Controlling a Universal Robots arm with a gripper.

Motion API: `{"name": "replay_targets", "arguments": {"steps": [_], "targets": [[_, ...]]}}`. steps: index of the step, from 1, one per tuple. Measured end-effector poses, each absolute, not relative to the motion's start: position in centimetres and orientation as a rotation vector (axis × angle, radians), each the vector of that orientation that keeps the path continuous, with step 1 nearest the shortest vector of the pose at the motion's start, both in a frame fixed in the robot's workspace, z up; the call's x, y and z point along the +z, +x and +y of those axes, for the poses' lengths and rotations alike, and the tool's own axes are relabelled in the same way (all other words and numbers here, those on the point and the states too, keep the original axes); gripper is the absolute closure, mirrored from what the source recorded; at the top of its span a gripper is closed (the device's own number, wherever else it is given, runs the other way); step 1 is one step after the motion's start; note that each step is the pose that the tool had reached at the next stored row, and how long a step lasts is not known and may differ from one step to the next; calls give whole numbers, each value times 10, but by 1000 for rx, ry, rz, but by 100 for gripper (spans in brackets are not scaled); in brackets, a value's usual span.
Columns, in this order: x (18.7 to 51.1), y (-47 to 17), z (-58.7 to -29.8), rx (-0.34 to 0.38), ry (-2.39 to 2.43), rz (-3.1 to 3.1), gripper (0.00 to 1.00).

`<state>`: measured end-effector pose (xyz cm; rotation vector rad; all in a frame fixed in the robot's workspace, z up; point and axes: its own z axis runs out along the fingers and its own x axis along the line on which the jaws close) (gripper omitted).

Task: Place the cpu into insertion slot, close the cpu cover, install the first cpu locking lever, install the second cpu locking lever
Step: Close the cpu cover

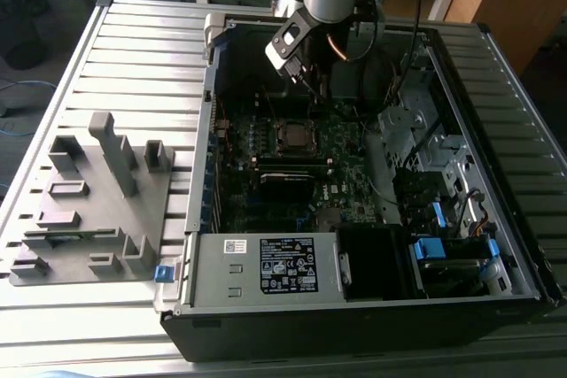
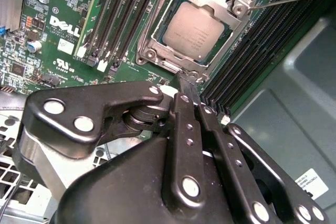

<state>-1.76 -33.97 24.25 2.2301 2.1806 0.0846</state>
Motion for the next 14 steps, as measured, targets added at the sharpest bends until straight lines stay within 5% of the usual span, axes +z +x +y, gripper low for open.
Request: {"name": "replay_targets", "arguments": {"steps": [14], "targets": [[242,-20,-340,79,2233,2183,89]]}}
